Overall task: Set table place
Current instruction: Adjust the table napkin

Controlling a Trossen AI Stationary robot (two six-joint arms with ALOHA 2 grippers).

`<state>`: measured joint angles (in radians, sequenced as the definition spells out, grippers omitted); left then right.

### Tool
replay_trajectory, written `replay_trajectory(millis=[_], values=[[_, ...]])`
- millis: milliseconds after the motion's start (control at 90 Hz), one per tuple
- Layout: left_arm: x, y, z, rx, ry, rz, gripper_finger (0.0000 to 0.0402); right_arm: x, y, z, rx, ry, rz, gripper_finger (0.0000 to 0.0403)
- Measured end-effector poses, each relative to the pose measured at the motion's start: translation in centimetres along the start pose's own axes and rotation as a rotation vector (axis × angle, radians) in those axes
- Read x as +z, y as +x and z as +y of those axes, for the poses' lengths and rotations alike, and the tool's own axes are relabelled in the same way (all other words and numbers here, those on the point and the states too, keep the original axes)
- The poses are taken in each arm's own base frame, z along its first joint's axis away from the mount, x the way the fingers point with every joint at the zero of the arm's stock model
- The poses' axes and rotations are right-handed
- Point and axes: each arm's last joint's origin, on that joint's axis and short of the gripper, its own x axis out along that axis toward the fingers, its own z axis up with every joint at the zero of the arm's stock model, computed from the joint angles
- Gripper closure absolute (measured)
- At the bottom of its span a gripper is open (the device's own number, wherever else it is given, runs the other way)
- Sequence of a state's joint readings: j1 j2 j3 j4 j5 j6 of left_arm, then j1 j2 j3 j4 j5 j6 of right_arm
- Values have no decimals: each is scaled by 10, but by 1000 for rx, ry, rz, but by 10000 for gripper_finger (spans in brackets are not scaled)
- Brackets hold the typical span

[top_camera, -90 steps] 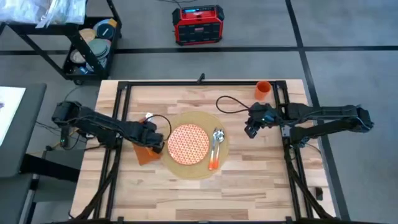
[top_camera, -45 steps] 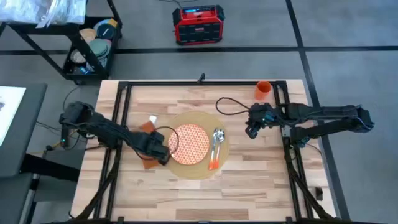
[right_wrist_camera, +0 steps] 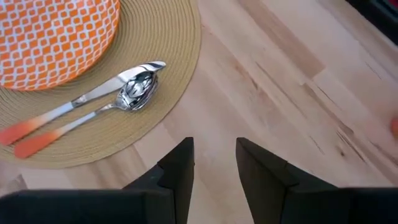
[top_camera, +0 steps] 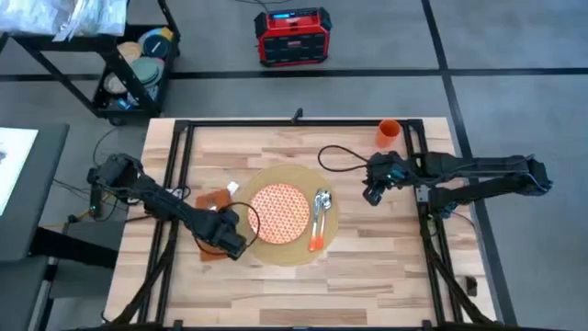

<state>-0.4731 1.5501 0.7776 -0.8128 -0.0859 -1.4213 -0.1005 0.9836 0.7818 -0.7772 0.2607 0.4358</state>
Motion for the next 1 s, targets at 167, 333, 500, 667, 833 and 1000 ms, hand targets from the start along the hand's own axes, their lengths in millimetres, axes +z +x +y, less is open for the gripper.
replay_trajectory(millis=[167, 333, 500, 667, 833, 1000], values=[[0, -1, -1, -3, 40, 0, 401, 0, 0, 0, 2, 0, -4, 295], [-1, -2, 4, 54, 100, 22, 401, 0, 0, 0, 2, -2, -4, 295], [3, -2, 6, 78, 177, 32, 401, 0, 0, 0, 1, -2, -4, 295], [7, -1, 6, 63, 179, 27, 401, 0, 0, 0, 1, -2, -4, 295], [9, -1, 5, 58, 217, 23, 401, 0, 0, 0, 1, -13, -4, 295], [10, -1, 5, 56, 239, 19, 401, 0, 0, 0, 0, -24, -5, 295]])
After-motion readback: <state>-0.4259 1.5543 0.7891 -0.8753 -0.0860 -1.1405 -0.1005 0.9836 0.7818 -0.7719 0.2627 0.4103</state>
